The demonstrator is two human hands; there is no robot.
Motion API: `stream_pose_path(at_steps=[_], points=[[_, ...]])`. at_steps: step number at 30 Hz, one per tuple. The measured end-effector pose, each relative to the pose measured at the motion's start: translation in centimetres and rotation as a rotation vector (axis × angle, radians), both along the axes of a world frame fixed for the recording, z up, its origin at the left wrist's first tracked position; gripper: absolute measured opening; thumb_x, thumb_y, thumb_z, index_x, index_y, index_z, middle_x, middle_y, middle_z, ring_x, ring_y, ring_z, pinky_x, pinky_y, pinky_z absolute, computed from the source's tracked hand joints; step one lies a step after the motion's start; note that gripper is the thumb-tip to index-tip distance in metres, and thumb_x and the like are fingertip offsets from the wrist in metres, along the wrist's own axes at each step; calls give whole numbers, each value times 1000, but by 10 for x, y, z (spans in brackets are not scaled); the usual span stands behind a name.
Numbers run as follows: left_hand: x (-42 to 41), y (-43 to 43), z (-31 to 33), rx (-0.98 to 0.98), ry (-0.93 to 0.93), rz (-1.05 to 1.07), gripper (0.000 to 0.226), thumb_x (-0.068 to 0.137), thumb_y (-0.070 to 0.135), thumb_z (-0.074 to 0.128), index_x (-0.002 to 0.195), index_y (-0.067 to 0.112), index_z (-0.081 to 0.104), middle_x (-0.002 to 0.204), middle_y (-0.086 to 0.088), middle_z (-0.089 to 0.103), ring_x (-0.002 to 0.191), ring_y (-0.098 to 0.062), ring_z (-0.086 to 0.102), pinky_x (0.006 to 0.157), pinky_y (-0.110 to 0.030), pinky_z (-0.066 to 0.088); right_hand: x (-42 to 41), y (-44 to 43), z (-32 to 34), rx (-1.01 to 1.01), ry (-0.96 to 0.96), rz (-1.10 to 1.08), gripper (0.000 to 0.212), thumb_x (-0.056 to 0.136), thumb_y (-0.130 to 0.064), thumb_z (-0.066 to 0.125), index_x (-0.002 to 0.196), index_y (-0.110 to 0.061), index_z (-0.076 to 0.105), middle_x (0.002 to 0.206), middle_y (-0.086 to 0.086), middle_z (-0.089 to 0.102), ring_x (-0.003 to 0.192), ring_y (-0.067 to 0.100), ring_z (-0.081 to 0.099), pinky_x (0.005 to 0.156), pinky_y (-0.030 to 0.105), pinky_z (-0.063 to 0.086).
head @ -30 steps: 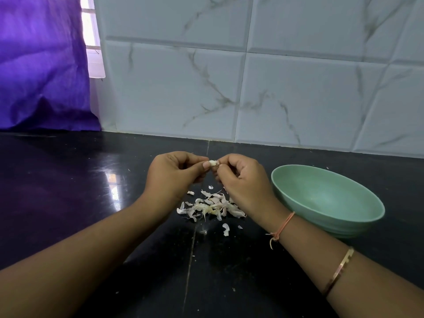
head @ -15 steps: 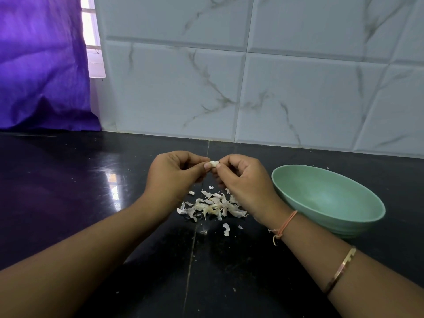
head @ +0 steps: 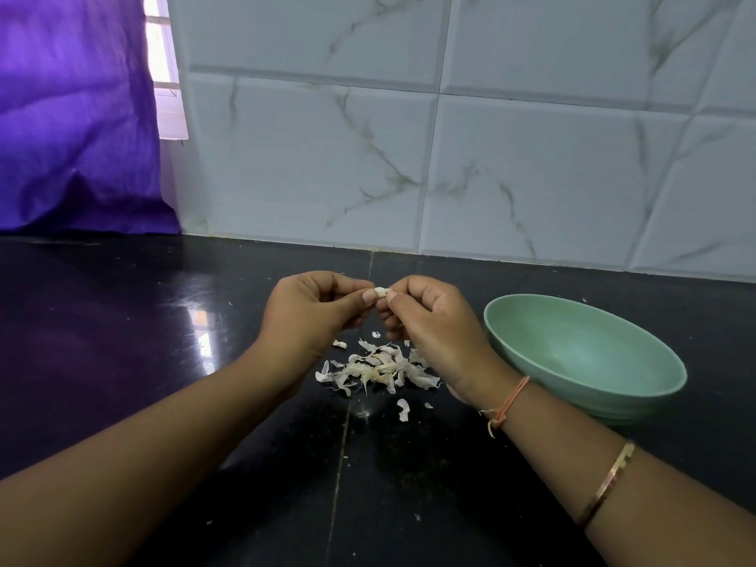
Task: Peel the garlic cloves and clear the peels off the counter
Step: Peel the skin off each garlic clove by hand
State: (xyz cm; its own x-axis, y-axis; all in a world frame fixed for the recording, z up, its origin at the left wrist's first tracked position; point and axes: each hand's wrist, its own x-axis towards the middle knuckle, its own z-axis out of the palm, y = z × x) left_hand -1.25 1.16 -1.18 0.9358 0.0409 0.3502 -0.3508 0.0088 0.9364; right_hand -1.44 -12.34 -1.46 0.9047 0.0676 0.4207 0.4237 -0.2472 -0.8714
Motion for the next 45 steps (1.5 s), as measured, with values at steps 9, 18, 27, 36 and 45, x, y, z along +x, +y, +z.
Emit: stream_pose_path(at_steps=[9, 18, 27, 36, 45], points=[[-2, 0, -1, 2, -37, 14, 10, 76, 2, 70, 78, 12, 69, 66, 1, 69, 58, 0, 61, 58, -11, 49, -1, 1, 1, 172, 108, 89, 21, 90, -4, 52, 72, -8, 61, 66, 1, 58, 58, 6, 51, 56, 20, 47], [-2, -1, -2, 27, -60, 7, 13, 74, 1, 72, 75, 14, 69, 64, 6, 70, 62, -2, 63, 62, -13, 51, -3, 1, 4, 394, 323, 204, 24, 85, 2, 51, 64, -9, 56, 61, 2, 53, 52, 7, 46, 52, 18, 44], [-2, -5, -3, -181, 104, -123, 6, 82, 1, 62, 83, 2, 67, 64, -2, 68, 56, -4, 59, 58, -12, 51, -3, 2, 6, 378, 263, 179, 29, 85, 1, 52, 58, -12, 56, 58, 0, 53, 48, 4, 45, 48, 15, 41], [-2, -6, 3, -423, 266, -166, 8, 84, 4, 59, 78, 5, 65, 59, 2, 66, 52, 0, 59, 54, -10, 50, -6, 5, 1, 131, 276, 51, 24, 79, -3, 55, 57, -10, 54, 52, 0, 49, 47, 8, 43, 49, 21, 38], [0, -7, 1, -396, 262, -137, 7, 84, 6, 60, 79, 4, 65, 58, 3, 65, 52, -1, 57, 53, -10, 49, 1, 0, -4, -356, -76, -263, 22, 80, -18, 64, 62, -11, 53, 52, -5, 48, 49, 8, 42, 54, 24, 37]])
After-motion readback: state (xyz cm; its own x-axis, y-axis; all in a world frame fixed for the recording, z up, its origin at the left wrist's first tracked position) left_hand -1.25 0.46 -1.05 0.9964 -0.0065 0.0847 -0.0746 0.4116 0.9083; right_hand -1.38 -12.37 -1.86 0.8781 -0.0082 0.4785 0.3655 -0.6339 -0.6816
